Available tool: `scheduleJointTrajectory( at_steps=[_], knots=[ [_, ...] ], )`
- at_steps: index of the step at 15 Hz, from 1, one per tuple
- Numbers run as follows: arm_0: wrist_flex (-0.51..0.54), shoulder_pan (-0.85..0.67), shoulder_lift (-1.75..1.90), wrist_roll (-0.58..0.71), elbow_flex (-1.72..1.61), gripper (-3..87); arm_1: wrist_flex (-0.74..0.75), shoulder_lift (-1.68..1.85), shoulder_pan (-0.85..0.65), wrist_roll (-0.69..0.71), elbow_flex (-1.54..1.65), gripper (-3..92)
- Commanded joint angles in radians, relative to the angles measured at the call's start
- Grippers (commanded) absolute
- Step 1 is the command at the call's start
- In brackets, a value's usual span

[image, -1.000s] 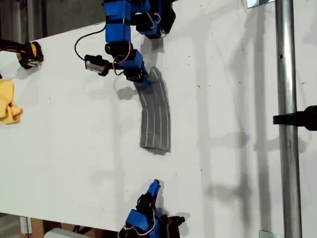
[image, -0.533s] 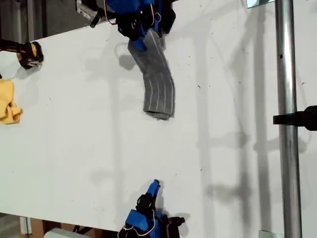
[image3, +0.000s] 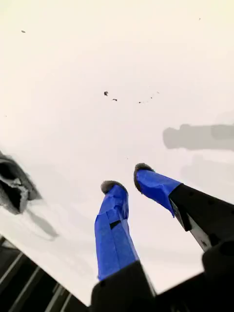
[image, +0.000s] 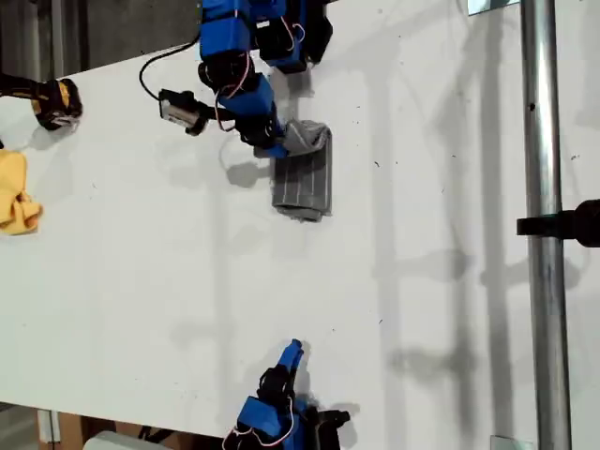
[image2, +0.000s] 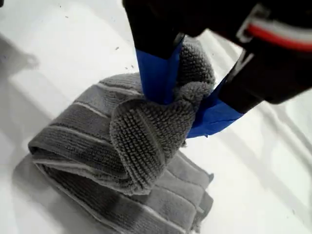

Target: Grasp corners of a towel and fold twice.

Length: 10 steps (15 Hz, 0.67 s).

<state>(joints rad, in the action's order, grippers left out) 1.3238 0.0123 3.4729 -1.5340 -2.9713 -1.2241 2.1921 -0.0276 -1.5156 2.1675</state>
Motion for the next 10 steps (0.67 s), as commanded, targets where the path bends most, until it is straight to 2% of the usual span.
scheduleJointTrajectory(
  at_steps=[1,3,7,8,9,10],
  knots=[
    [-0.011,0.003,0.008,0.002,0.038,9.0,0.094,-0.299,0.017,0.026,-0.201,0.0],
    [-0.018,0.003,0.008,-0.002,0.034,9.0,0.11,-0.627,0.031,0.074,-0.469,0.0],
    [-0.02,0.02,0.008,-0.018,0.028,9.0,0.137,-0.936,0.011,0.133,-0.747,2.2],
    [-0.021,0.02,0.008,-0.02,0.028,9.0,0.106,-0.948,-0.003,0.124,-0.761,7.2],
    [-0.02,0.023,0.008,-0.021,0.029,9.0,0.021,-0.937,-0.018,0.12,-0.759,20.7],
    [-0.018,0.028,0.008,-0.026,0.031,9.0,-0.084,-0.897,-0.032,0.112,-0.749,20.6]
  ],
)
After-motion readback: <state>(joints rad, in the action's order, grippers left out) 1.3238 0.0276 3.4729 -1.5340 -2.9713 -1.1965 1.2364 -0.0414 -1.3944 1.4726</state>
